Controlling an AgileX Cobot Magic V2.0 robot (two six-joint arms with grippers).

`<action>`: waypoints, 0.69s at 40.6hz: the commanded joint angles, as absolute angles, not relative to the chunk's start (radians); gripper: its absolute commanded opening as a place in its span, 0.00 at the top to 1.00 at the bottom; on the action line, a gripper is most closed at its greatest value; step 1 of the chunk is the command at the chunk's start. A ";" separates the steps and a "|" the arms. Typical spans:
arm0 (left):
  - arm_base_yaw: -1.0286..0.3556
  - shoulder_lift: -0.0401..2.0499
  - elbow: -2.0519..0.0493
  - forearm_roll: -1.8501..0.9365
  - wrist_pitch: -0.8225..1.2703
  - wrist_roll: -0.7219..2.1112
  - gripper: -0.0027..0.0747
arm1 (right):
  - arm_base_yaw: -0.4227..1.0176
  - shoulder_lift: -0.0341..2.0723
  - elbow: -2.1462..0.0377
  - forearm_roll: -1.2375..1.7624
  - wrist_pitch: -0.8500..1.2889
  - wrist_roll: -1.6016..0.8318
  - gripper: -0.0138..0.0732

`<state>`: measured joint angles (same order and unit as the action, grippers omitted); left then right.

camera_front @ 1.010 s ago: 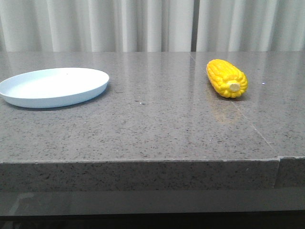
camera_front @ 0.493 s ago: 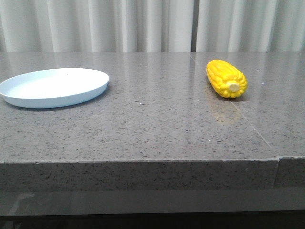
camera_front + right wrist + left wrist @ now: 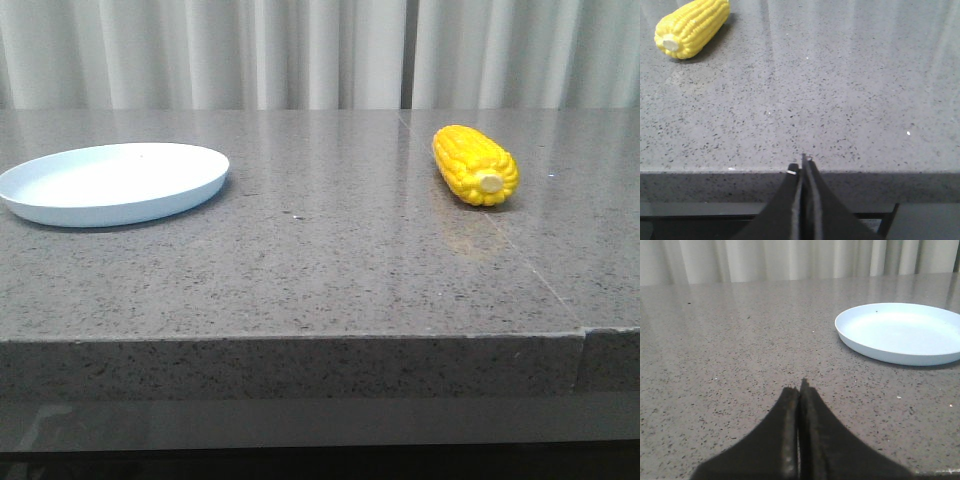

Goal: Place corn on plate with both arms

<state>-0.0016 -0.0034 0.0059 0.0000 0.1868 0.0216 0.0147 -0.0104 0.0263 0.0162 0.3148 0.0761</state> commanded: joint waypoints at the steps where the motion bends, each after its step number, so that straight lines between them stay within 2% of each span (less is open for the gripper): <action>1: -0.002 -0.024 0.008 -0.010 0.104 0.022 0.99 | 0.009 -0.023 0.011 0.020 0.234 0.075 0.98; 8: -0.002 -0.024 0.008 -0.010 0.088 0.022 0.99 | 0.009 -0.023 0.010 0.020 0.212 0.075 0.98; 17: 0.001 -0.024 0.008 -0.010 -0.076 0.022 0.99 | 0.009 -0.023 0.000 0.020 0.125 0.075 0.98; 22: 0.001 -0.024 -0.011 -0.013 -0.228 0.020 0.99 | 0.009 -0.023 -0.061 0.020 0.127 0.075 0.98; 28: 0.001 -0.020 -0.116 -0.013 -0.202 0.020 0.99 | 0.009 -0.022 -0.185 0.020 0.183 0.075 0.98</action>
